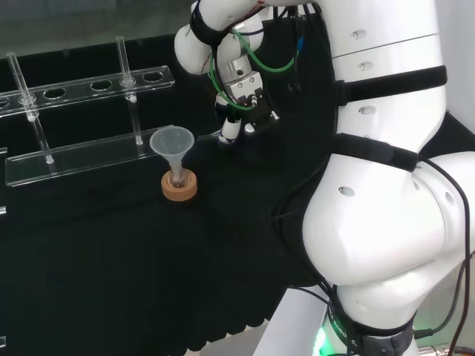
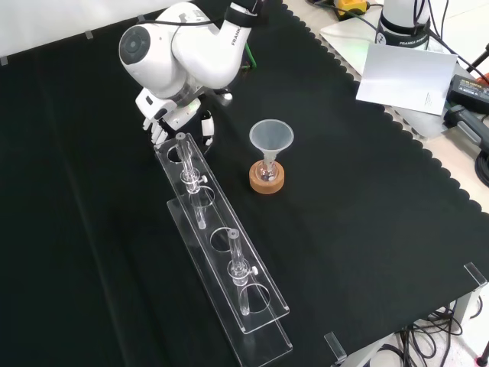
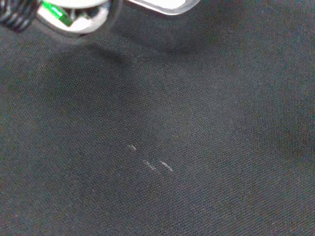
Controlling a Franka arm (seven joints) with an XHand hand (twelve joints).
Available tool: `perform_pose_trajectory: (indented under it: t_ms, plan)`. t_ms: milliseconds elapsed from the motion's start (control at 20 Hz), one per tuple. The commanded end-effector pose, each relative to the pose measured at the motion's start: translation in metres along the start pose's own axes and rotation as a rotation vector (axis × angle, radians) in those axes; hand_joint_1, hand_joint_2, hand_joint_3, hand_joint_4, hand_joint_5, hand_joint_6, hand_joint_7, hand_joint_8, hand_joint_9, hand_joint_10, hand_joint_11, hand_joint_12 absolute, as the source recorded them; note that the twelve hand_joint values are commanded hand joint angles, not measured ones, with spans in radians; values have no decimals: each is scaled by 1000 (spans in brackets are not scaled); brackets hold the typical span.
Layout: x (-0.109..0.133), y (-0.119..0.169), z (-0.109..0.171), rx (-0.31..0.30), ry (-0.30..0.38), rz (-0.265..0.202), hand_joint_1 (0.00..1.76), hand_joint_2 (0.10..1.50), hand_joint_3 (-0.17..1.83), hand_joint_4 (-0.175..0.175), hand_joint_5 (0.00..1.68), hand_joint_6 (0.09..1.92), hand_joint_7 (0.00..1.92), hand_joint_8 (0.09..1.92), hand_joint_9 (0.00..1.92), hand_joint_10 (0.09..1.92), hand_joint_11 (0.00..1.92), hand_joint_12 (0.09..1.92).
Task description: Pick up the weighing funnel.
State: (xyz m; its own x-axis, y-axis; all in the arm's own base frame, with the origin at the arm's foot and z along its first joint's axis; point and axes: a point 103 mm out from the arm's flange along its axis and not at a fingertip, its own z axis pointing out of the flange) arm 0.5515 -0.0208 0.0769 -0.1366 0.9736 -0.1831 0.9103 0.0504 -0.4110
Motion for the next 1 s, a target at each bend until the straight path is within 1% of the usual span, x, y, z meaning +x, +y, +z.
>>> perform_pose_trajectory:
  t_ms: [50,250,450,750,850,1000]
  plan:
    - [2,4,3,12,-3,-3,887,605,558,3,636,642,524,660,747,506,438,1286]
    - [1,3,4,11,-6,-3,887,607,559,13,667,661,530,662,752,508,440,1287]
    - [2,4,7,7,-17,0,888,608,560,15,676,670,533,663,755,508,443,1288]
    - [1,4,8,-1,-8,3,889,612,563,17,692,683,538,664,758,508,447,1287]
    - [2,4,8,-3,-10,5,890,617,565,26,716,694,545,666,762,509,451,1287]
    - [2,4,8,-4,-9,7,892,630,572,48,783,710,567,671,779,513,464,1286]
